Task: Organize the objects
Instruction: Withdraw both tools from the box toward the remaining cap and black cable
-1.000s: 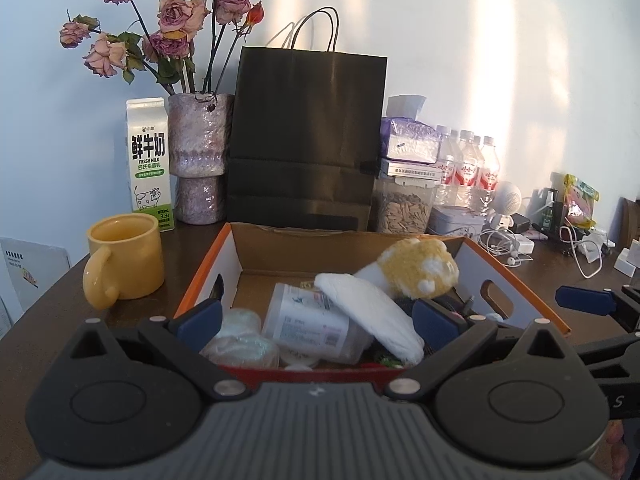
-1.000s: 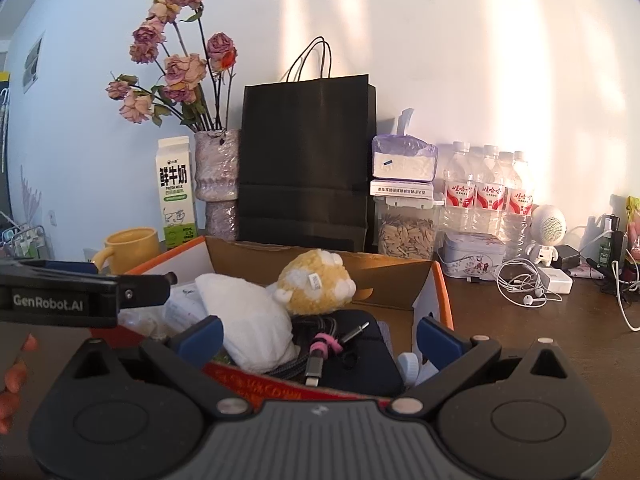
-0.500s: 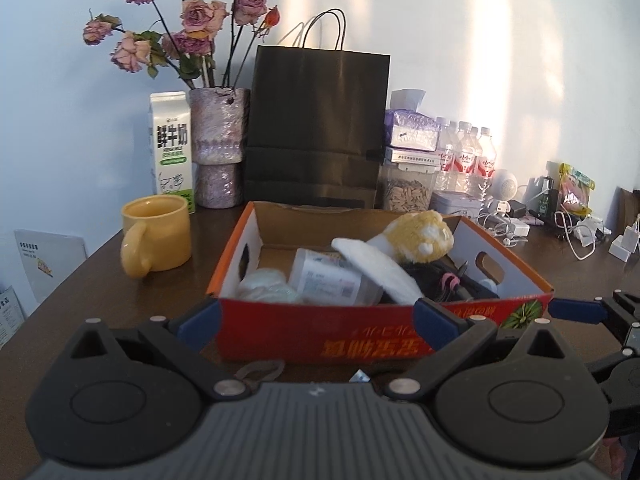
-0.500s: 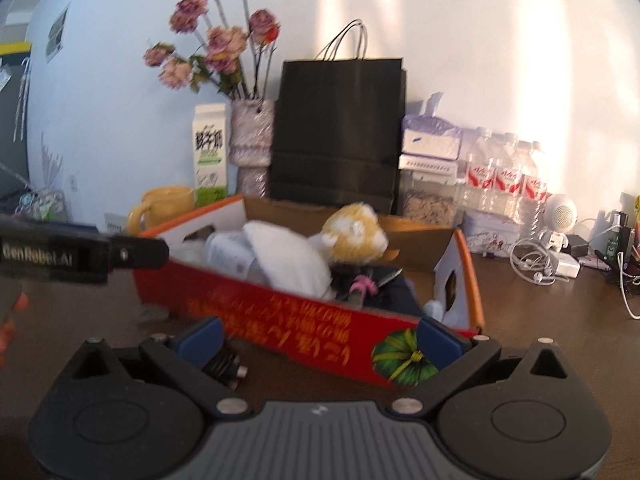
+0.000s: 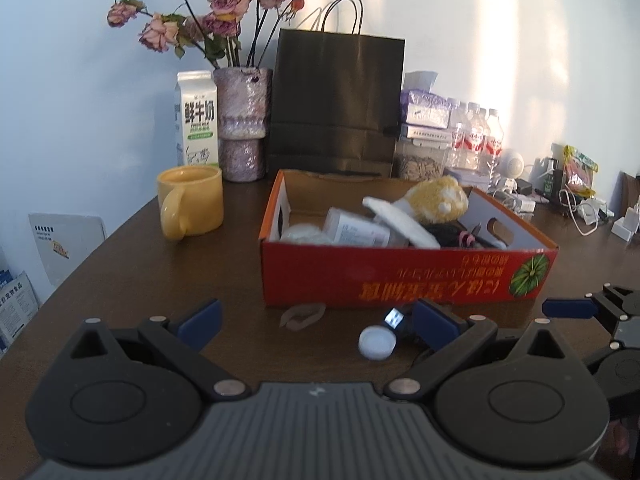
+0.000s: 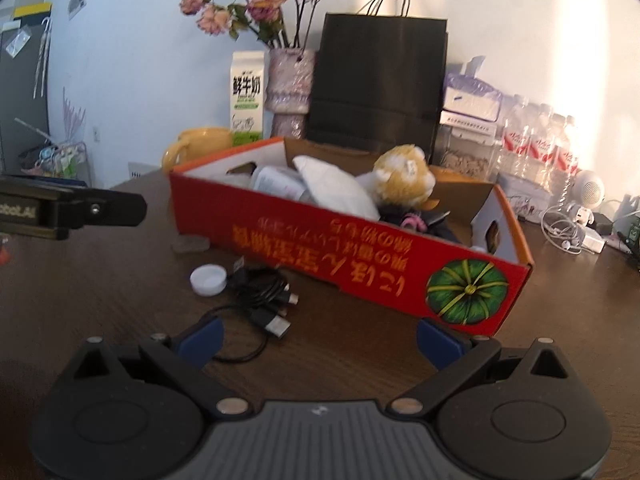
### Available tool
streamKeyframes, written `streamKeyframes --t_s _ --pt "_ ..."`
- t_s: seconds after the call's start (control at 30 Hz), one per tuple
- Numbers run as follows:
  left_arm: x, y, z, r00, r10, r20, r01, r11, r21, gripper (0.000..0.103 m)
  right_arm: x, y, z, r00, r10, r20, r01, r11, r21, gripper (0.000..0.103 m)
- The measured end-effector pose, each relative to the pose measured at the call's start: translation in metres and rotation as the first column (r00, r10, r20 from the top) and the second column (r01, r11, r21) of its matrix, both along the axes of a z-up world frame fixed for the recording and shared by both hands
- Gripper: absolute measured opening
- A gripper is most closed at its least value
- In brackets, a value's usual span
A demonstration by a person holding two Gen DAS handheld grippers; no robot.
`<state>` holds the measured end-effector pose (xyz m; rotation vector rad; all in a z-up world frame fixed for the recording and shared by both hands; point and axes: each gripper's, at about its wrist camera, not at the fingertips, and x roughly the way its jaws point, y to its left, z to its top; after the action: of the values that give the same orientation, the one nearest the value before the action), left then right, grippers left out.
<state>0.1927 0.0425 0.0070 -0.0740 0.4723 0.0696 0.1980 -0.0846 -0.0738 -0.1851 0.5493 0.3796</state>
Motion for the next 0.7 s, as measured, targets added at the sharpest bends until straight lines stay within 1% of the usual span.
streamKeyframes --t_s 0.2,0.43,0.6,0.67,0.7 --pt "-0.007 0.008 -0.008 1.000 0.001 -0.025 -0.001 1.000 -0.004 0.103 0.003 0.004 -0.007 0.999 0.009 -0.042 -0.009 1.000 -0.012 0.103" --pt "-0.009 0.013 -0.013 0.999 0.000 -0.038 0.000 1.000 -0.018 0.103 0.018 0.007 -0.016 0.995 0.003 -0.103 -0.005 1.000 -0.018 0.103" --pt "-0.007 0.015 -0.015 0.999 0.000 -0.043 -0.001 1.000 -0.023 0.103 0.032 0.008 -0.018 0.991 -0.003 -0.137 0.004 1.000 0.007 0.103" --pt "-0.006 0.015 -0.016 0.999 0.001 -0.045 -0.002 1.000 -0.024 0.103 0.037 0.008 -0.020 0.988 -0.001 -0.152 0.006 0.999 0.033 0.103" --pt "-0.006 0.016 -0.016 0.999 0.001 -0.046 -0.002 1.000 -0.024 0.103 0.038 0.009 -0.020 0.989 -0.003 -0.150 0.007 1.000 0.029 0.103"
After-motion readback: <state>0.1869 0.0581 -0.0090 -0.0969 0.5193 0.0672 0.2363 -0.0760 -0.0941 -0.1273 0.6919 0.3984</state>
